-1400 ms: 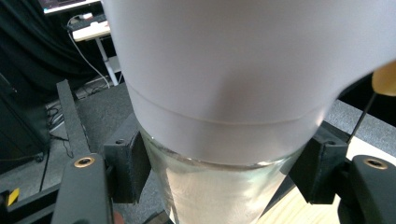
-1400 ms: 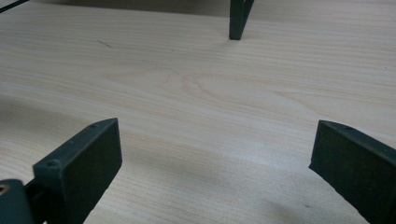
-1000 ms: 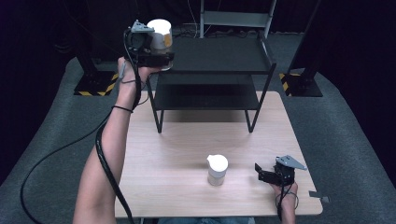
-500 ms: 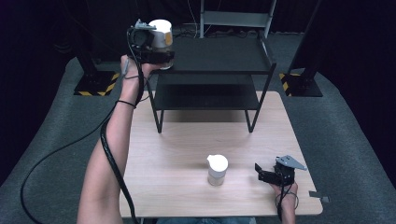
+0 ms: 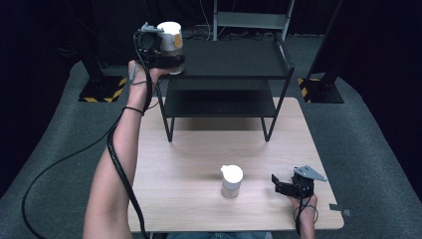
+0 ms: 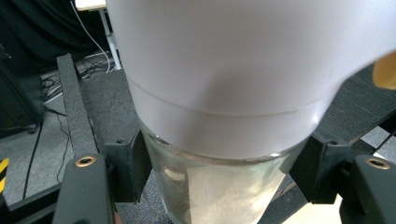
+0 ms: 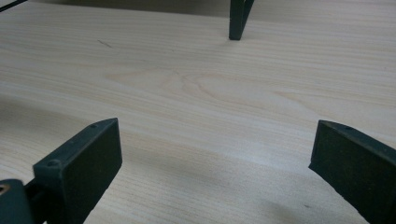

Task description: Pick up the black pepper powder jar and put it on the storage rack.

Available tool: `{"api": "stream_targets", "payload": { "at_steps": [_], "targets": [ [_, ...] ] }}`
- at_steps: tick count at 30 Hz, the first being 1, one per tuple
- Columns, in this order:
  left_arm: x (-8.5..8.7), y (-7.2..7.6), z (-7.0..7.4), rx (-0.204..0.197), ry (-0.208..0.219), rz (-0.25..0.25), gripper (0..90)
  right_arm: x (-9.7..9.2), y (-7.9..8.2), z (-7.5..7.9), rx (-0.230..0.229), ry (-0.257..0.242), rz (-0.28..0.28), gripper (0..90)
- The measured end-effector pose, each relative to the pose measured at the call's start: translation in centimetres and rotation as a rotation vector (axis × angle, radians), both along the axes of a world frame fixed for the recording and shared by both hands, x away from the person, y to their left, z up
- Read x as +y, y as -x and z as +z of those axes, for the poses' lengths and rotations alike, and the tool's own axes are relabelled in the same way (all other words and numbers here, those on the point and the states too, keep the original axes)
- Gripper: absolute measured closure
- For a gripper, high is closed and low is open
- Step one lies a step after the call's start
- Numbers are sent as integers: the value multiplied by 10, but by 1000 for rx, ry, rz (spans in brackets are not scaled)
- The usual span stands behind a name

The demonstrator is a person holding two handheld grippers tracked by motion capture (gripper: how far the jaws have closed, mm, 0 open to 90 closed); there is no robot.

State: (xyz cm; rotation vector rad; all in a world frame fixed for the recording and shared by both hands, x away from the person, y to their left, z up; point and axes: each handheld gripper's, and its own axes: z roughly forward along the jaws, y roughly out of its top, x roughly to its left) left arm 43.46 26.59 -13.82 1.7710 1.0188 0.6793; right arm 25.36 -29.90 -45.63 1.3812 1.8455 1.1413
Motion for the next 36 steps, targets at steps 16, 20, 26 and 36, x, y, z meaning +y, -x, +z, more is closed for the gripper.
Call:
{"api": "stream_targets", "payload": {
  "at_steps": [16, 20, 26, 36],
  "targets": [
    [-2, 0, 3, 6, -12, 1, 307, 0, 0, 0, -2, 2, -1, 10],
    [-4, 0, 9, 32, -39, 4, 292, 0, 0, 0, -1, 1, -1, 11],
    [-9, 3, 21, 115, -104, 12, 111, 1, 0, 0, 1, 5, 2, 11],
    [-15, 27, 28, 122, -217, -8, 3, 2, 0, 1, 4, 10, -2, 10]
  ]
}}
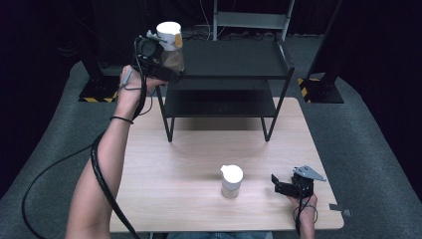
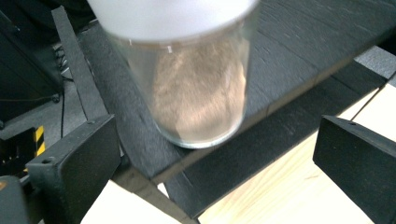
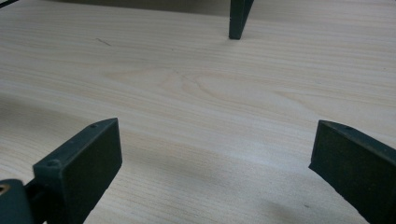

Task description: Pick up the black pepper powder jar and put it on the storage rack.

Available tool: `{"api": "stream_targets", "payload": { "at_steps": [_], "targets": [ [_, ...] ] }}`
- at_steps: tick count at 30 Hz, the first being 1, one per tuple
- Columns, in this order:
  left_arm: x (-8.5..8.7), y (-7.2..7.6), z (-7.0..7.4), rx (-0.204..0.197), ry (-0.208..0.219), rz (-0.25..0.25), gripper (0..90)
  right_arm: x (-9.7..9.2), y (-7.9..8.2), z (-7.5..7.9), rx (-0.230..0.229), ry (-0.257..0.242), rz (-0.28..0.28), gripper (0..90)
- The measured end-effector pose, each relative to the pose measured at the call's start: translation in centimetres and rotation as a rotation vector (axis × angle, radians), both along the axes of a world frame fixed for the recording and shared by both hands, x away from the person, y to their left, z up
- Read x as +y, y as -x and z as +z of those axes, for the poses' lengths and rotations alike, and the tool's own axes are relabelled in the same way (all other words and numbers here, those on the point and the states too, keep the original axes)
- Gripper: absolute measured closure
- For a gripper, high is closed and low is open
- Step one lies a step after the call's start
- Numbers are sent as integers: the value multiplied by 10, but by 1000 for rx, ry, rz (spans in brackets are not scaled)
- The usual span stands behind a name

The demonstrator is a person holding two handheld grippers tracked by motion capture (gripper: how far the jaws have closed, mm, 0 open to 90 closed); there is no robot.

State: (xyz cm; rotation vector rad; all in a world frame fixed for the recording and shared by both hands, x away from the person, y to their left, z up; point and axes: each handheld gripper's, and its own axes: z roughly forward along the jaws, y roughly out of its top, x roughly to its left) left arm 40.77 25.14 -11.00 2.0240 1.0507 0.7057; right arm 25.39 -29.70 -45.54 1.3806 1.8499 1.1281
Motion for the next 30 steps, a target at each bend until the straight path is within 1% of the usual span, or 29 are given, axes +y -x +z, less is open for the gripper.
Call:
{"api": "stream_targets", "payload": {
  "at_steps": [3, 5, 8, 12, 14, 16, 19, 20, 21, 23, 24, 25, 26, 27, 28, 29, 30],
  "targets": [
    [3, 7, -4, 5, -24, -15, 2, 1, 0, 0, 2, 2, -1, 10],
    [2, 12, -8, 1, -50, -11, 4, 1, 0, 1, 3, 3, -1, 10],
    [3, 16, -18, 11, -72, -19, 3, 1, 0, 0, 2, 3, -3, 10],
    [4, 20, -36, 34, -99, -32, 3, 1, 0, 1, 3, 4, -2, 10],
    [6, 21, -47, 51, -101, -36, 2, 2, 0, 1, 4, 8, -2, 11],
    [7, 18, -62, 92, -119, -50, 2, 2, -1, 1, 6, 9, -3, 11],
    [9, 17, -81, 124, -135, -56, 2, 2, 0, 1, 4, 7, -6, 11],
    [10, 16, -90, 141, -141, -57, 2, 2, 0, 1, 3, 7, -7, 11],
    [11, 15, -97, 153, -139, -57, 2, 2, 0, 1, 5, 9, -6, 11],
    [11, 14, -110, 179, -157, -59, 3, 3, 0, 1, 6, 12, -6, 11],
    [11, 14, -119, 187, -160, -56, 3, 3, -1, 1, 7, 11, -6, 11],
    [12, 13, -129, 204, -162, -58, 3, 3, -1, 1, 6, 11, -6, 11],
    [12, 13, -135, 217, -168, -60, 3, 2, -1, 1, 6, 10, -5, 11],
    [14, 13, -146, 233, -158, -60, 3, 2, 0, 1, 5, 9, -5, 11],
    [15, 12, -153, 246, -155, -61, 3, 2, -1, 1, 6, 9, -5, 11],
    [17, 12, -165, 264, -159, -62, 3, 2, -1, 1, 6, 9, -5, 11],
    [17, 13, -172, 275, -157, -58, 3, 2, -1, 1, 6, 11, -5, 11]
  ]
}}
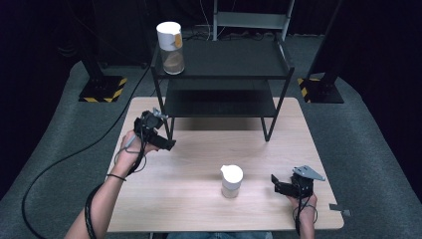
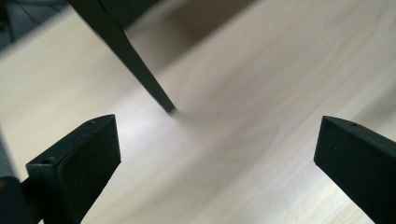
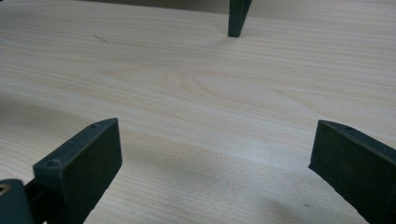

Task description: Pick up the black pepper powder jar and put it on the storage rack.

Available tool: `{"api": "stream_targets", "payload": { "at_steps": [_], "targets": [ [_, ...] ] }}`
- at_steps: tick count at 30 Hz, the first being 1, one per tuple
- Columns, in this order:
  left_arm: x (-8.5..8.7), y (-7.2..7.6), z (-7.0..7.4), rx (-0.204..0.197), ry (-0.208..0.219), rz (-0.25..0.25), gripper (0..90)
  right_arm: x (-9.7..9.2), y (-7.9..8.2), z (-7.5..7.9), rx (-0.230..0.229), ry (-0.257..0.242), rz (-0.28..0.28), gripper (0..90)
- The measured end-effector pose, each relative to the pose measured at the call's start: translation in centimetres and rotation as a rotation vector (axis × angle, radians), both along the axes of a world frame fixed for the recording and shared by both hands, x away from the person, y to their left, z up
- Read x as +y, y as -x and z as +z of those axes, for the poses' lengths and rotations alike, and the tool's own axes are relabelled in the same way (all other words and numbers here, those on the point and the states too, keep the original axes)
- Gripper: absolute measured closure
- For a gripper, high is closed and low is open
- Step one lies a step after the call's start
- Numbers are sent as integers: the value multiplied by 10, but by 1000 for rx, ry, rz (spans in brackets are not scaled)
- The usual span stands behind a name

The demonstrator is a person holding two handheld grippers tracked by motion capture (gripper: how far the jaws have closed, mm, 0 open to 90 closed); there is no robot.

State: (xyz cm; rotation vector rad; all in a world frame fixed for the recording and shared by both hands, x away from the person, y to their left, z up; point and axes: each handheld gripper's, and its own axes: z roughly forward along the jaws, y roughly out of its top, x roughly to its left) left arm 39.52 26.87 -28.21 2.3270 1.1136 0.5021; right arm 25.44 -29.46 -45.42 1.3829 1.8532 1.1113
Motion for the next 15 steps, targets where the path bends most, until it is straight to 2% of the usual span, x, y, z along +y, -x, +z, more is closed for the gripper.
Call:
{"api": "stream_targets", "payload": {
  "at_steps": [2, 7, 11, 15],
  "targets": [
    [2, -1, -18, 34, -7, 1, 3, 0, 0, 0, -1, 0, -1, 12],
    [13, 1, -57, 78, 21, 44, 3, 0, 0, 0, -1, 0, -2, 11],
    [15, 8, -79, 82, 15, 74, 3, -1, 0, 0, -1, -8, -2, 11],
    [19, 15, -95, 84, 26, 93, 3, 1, 0, 0, -1, 0, -5, 11]
  ]
}}
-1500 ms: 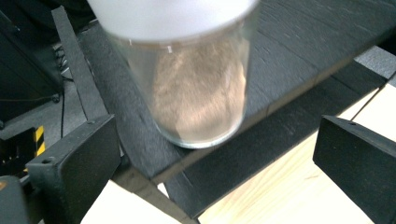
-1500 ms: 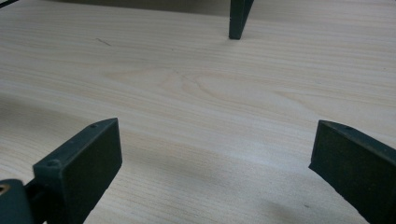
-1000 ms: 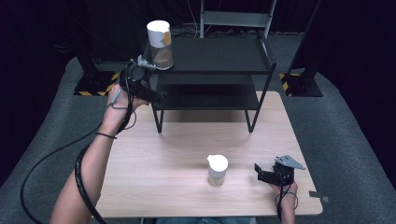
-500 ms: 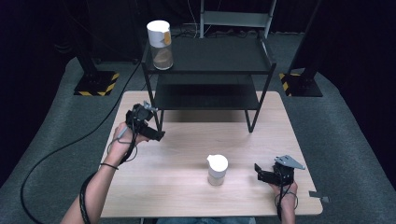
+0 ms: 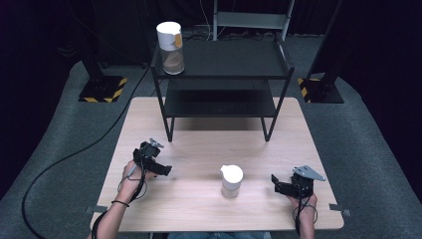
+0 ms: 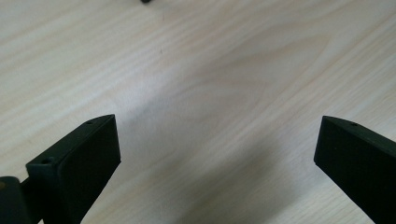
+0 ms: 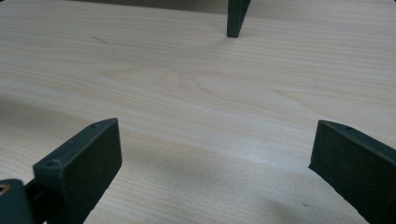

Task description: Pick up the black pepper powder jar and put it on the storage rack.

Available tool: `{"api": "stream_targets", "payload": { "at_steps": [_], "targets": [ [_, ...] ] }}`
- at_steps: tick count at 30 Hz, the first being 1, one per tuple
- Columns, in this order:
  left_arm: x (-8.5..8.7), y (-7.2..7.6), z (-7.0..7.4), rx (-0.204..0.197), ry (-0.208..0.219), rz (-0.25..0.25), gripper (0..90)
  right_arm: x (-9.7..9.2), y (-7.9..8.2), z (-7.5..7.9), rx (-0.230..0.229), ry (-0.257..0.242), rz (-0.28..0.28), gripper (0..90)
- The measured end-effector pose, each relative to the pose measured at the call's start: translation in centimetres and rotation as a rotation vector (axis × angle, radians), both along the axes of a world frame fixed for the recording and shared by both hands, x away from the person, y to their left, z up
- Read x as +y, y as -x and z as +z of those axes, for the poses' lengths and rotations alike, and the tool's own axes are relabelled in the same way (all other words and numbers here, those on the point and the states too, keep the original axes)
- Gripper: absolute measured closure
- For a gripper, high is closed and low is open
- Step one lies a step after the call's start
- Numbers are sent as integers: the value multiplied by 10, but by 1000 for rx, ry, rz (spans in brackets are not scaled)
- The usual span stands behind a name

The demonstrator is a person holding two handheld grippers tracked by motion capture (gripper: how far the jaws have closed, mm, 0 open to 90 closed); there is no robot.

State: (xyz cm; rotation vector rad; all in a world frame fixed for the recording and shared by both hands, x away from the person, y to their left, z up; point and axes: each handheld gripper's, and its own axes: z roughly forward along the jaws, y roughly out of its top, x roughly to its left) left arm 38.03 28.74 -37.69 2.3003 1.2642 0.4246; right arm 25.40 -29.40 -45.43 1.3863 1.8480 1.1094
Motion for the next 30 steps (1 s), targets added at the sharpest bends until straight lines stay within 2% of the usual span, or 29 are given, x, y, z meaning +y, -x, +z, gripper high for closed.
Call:
{"api": "stream_targets", "payload": {
  "at_steps": [8, 12, 20, 24, 30],
  "targets": [
    [3, 8, -22, 4, 13, 26, 3, 0, 0, 0, 0, 0, -1, 11],
    [10, 13, -29, -10, 56, 42, 3, 0, 0, 0, -1, 0, -2, 10],
    [17, 34, -45, -103, 110, 70, 0, 1, 0, 0, 3, 2, -4, 10],
    [21, 49, -60, -176, 150, 86, 0, 2, 0, 0, 3, 7, -6, 11],
    [20, 50, -60, -180, 151, 88, 0, 2, 1, 0, -3, 6, -7, 10]
  ]
}}
